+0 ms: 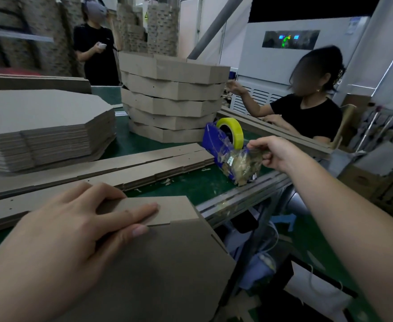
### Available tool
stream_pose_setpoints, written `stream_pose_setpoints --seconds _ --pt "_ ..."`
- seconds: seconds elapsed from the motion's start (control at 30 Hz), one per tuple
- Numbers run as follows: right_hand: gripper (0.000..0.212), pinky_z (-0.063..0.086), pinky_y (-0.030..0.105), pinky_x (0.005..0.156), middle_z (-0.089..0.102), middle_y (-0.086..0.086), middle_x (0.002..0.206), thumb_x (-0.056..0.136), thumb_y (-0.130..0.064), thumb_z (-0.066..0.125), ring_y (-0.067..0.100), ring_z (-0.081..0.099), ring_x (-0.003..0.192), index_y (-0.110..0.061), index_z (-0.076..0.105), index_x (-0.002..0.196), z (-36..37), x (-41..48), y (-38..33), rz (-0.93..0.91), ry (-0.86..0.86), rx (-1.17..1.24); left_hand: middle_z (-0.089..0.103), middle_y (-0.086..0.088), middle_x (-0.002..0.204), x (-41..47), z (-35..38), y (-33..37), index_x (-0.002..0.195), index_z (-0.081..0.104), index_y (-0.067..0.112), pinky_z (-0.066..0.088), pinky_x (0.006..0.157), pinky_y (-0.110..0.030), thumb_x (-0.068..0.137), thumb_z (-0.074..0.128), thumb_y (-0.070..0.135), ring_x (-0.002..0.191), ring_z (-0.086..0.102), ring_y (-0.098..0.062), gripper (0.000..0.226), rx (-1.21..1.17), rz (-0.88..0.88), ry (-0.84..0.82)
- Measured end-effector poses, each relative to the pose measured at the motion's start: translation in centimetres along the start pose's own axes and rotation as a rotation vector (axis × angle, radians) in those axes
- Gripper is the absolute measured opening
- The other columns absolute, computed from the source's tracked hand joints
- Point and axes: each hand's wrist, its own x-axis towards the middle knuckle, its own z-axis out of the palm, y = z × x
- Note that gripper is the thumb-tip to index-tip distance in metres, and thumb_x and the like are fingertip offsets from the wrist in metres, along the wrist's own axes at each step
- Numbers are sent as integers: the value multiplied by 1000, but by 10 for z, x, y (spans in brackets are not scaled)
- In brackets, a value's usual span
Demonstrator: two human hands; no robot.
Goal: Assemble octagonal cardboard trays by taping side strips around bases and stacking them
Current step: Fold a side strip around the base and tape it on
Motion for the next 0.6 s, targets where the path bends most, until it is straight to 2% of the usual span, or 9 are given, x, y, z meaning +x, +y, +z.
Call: stream_pose_setpoints --seconds 0.1,0.23,0.3,0.47,0.53,0.6 --pt "13 30 15 39 57 -9 59 83 -17 67 3 29 39 -13 73 72 -2 -3 -5 63 -38 75 55 15 104 0 0 0 125 43 67 53 63 -42 93 25 66 92 54 -17 37 8 -2 -6" --pt "5 41 23 57 45 -8 60 79 -17 71 5 35 50 -14 71 83 2 -9 -8 43 23 166 55 16 106 2 1 -2 125 41 68 53 62 -43 92 26 67 93 54 -17 36 21 2 -23" --pt "3 42 25 62 44 -7 58 79 -13 67 5 37 51 -12 69 77 4 -15 0 -26 41 303 54 16 107 2 2 -4 125 40 69 53 62 -43 92 26 67 94 55 -17 36 28 3 -32" --pt "30 47 31 76 47 -2 58 81 0 47 9 45 56 -14 47 55 3 -33 36 -283 -1 668 54 17 108 2 4 -6 125 40 69 53 62 -44 92 27 67 95 55 -16 36 22 6 -31" --pt "39 49 32 80 46 -1 57 81 3 43 11 44 60 -15 46 47 5 -38 47 -323 2 707 54 16 107 3 4 -5 125 40 69 53 63 -44 92 26 67 95 55 -17 36 22 7 -31" --pt "39 49 32 81 45 0 55 82 4 45 13 44 60 -13 46 47 9 -39 54 -314 56 630 55 16 107 3 4 -4 125 40 69 53 63 -44 92 26 67 94 55 -17 36 14 1 -21"
